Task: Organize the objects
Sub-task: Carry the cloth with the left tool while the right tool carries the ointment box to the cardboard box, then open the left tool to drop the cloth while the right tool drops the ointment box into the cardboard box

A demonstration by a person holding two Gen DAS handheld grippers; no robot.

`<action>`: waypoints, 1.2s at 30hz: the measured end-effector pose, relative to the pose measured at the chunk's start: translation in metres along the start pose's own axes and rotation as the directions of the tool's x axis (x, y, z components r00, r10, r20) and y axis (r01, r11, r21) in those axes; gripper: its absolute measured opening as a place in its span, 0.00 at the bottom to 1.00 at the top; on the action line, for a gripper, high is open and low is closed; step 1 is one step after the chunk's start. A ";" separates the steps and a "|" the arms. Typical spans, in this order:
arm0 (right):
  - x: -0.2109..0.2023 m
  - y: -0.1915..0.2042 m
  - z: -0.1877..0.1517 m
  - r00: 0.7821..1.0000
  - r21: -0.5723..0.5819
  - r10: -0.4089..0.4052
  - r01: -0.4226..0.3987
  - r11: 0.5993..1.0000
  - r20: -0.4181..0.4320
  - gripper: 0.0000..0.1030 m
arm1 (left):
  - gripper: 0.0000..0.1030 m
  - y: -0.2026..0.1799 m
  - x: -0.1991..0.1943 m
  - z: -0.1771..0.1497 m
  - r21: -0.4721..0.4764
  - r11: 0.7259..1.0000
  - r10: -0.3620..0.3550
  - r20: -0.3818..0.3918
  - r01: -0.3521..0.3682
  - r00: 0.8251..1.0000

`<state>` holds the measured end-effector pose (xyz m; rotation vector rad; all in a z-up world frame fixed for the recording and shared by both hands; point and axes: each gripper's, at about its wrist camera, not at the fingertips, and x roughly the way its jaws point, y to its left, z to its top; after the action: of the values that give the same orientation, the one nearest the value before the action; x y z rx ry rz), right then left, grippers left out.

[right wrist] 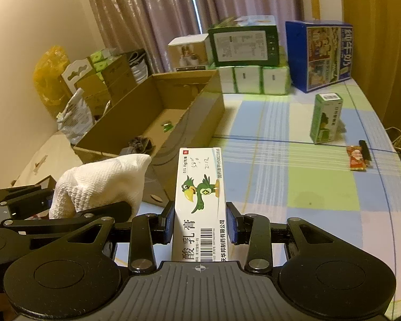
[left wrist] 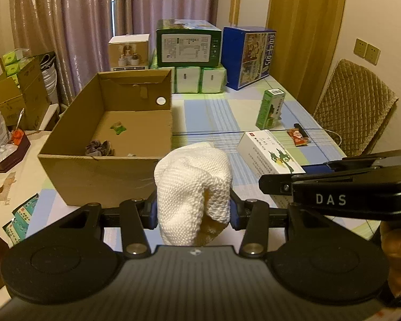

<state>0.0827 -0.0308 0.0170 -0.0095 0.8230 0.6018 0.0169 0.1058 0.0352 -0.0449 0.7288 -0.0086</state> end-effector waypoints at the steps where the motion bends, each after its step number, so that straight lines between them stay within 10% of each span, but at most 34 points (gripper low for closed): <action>1: 0.002 0.002 0.000 1.000 -0.002 0.003 -0.003 1.000 -0.002 0.34 | 0.41 0.003 0.000 0.000 -0.003 1.000 0.003 0.000 -0.003 1.000; 36: 0.077 0.080 0.088 0.993 -0.063 0.119 -0.118 0.991 0.017 0.34 | 0.41 0.123 0.019 0.056 -0.011 0.994 0.107 0.018 -0.107 0.994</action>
<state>0.1422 0.0949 0.0421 -0.0111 0.7886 0.7382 0.0674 0.2304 0.0588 -0.0158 0.7125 0.0974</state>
